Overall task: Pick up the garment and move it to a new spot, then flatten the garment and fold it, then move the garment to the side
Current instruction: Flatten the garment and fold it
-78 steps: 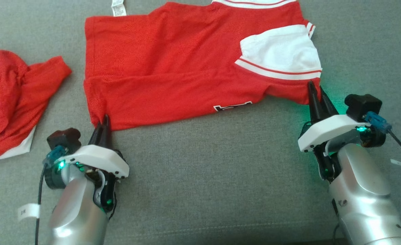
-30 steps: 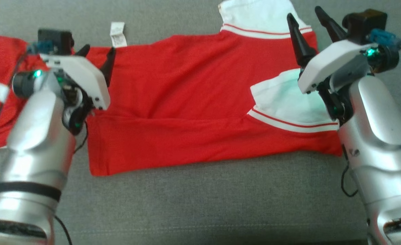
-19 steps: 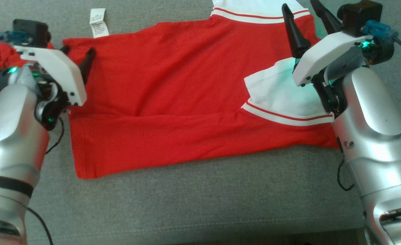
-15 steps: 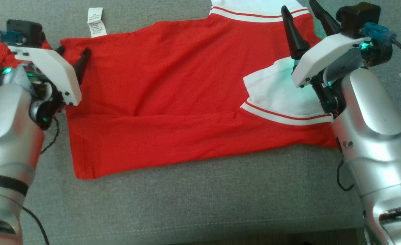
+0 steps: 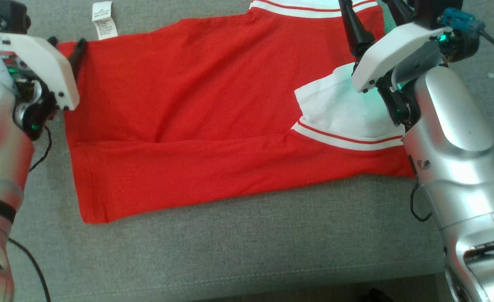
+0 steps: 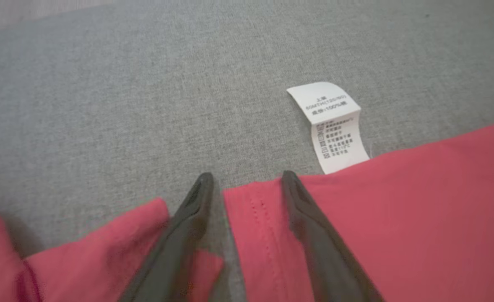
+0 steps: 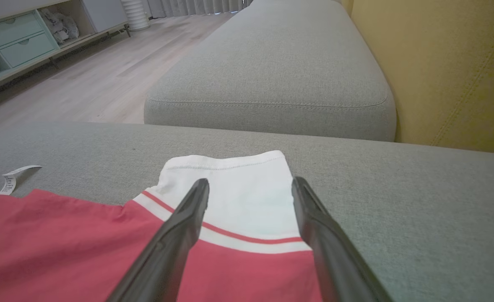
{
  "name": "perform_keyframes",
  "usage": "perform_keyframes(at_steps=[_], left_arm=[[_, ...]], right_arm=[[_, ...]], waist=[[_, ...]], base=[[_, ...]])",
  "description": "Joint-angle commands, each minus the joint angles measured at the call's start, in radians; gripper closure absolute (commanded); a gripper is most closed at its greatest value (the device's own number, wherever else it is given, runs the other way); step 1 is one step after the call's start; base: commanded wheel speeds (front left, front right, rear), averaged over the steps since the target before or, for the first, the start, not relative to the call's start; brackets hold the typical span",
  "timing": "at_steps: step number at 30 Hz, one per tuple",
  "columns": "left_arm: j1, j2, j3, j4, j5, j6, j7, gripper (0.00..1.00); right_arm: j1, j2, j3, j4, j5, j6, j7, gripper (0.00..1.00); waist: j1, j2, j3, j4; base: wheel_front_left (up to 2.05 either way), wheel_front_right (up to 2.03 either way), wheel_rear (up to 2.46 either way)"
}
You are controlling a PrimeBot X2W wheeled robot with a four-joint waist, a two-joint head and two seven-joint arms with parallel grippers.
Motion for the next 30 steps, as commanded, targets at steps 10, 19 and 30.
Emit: perform_keyframes(at_steps=[10, 19, 30], left_arm=[[-0.017, 0.051, -0.069, -0.049, -0.070, 0.001, 0.033, 1.00], [-0.024, 0.051, -0.083, -0.110, -0.120, 0.001, -0.064, 1.00], [-0.075, 0.007, -0.121, -0.194, -0.138, 0.001, -0.194, 1.00]], right_arm=[[-0.070, 0.003, -0.004, -0.011, -0.003, 0.007, -0.011, 0.00], [-0.092, 0.005, -0.027, 0.026, -0.025, 0.007, -0.021, 0.00], [-0.219, -0.034, -0.112, 0.194, -0.143, 0.007, 0.045, 0.00]], waist=[[-0.0001, 0.0000, -0.005, 0.036], [-0.0001, 0.0000, -0.005, 0.076], [-0.0001, 0.0000, 0.031, 0.171]], base=[[0.00, 0.00, 0.00], [0.00, 0.00, 0.00], [0.00, 0.00, 0.00]])
